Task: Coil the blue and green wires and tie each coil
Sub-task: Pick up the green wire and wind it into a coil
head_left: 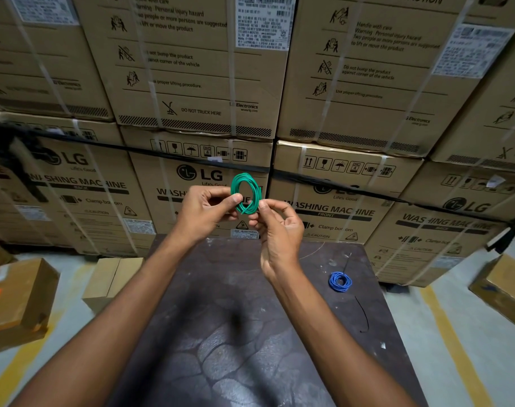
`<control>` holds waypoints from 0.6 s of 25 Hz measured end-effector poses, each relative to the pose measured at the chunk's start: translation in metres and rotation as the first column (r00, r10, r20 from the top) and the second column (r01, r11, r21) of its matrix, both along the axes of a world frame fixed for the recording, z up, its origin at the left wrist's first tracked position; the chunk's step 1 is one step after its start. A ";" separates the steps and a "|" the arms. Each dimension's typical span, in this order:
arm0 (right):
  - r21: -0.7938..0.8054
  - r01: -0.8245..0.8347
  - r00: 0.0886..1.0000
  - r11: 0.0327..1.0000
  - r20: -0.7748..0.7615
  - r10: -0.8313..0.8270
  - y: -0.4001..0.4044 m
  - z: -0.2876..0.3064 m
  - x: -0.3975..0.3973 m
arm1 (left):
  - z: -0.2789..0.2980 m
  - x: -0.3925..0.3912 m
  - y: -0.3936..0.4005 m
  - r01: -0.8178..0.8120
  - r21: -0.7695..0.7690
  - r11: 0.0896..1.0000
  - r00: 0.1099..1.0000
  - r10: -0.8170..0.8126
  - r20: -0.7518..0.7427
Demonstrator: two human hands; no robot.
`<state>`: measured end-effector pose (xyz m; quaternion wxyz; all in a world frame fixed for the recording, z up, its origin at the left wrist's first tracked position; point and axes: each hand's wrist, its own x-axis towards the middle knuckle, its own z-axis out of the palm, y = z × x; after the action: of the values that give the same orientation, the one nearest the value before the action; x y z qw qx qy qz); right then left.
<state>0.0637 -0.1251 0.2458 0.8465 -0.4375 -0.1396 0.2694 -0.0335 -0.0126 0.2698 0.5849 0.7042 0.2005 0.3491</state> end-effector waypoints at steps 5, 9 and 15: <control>-0.056 0.060 0.980 0.997 0.192 -0.048 -0.008 0.003 -0.007 | -0.007 -0.001 -0.001 -0.040 0.048 0.998 0.999 0.040 0.006; -0.081 0.037 0.994 0.996 0.106 -0.028 -0.002 0.000 -0.007 | -0.018 -0.002 -0.003 -0.007 0.002 1.000 1.000 0.007 0.015; -0.147 0.044 0.959 0.988 0.283 -0.001 -0.002 -0.003 0.003 | -0.029 -0.006 -0.005 0.013 -0.133 0.991 0.999 -0.019 -0.045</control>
<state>0.0664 -0.1272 0.2425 0.7851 -0.5362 -0.2329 0.2045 -0.0396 -0.0173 0.2405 0.6283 0.6732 0.2310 0.3140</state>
